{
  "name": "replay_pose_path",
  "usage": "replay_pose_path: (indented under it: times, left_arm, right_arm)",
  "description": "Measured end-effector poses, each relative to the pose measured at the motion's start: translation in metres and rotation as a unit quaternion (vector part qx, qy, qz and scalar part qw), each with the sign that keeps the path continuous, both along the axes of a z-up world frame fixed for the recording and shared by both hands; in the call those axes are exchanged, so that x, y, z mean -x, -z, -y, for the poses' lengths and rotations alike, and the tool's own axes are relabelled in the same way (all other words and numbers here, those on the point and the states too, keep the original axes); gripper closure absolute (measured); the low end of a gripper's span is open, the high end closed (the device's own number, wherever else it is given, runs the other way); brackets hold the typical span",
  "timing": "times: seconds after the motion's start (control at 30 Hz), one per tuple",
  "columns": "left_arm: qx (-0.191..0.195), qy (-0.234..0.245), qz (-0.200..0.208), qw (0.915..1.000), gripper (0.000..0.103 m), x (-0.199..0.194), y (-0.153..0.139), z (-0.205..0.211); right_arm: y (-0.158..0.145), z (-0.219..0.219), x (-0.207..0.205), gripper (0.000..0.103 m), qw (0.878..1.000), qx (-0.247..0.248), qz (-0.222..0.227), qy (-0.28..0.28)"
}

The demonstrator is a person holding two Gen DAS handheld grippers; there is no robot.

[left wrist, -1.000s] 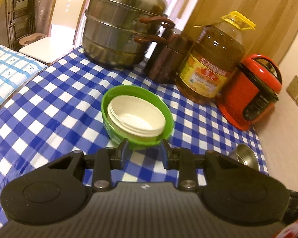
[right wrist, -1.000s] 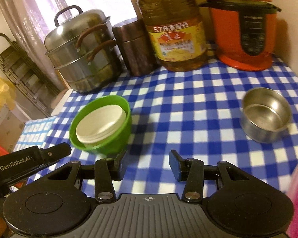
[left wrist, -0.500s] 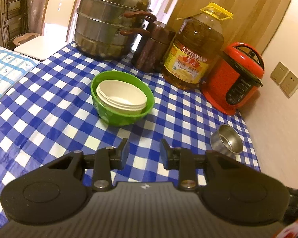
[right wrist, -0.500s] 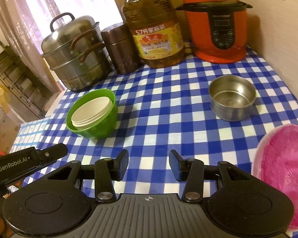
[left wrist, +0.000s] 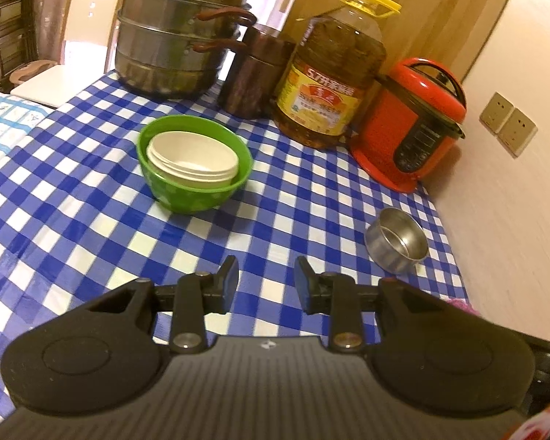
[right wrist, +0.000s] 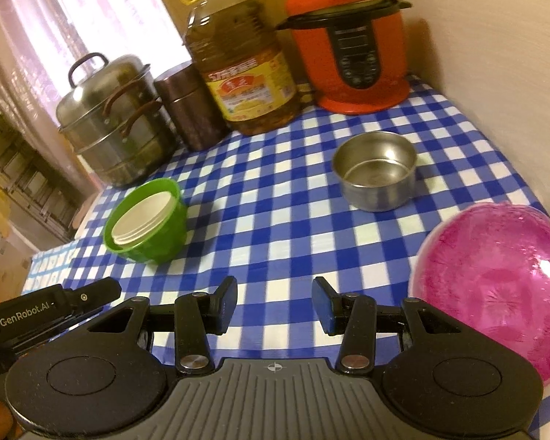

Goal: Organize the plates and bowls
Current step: 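Move the right gripper to the rim of the small steel bowl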

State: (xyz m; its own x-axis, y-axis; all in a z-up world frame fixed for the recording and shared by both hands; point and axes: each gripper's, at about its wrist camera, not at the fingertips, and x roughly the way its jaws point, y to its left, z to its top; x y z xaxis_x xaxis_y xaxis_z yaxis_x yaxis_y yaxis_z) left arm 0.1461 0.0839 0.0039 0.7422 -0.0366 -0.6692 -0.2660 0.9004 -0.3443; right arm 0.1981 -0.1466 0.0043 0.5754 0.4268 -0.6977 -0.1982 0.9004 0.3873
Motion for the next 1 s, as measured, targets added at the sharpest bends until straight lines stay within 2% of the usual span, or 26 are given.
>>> replay_pose_path:
  times: [0.53,1.0]
  left_arm:
    - [0.002,0.062,-0.006,0.9981,0.074,-0.047,0.008,0.06]
    - [0.004,0.111,-0.01,0.9938,0.074,-0.115,0.029,0.108]
  right_arm:
    - [-0.001,0.07,-0.02,0.058,0.998,-0.012,0.006,0.065]
    - [0.008,0.112,-0.072,0.058,0.995,-0.015,0.007,0.097]
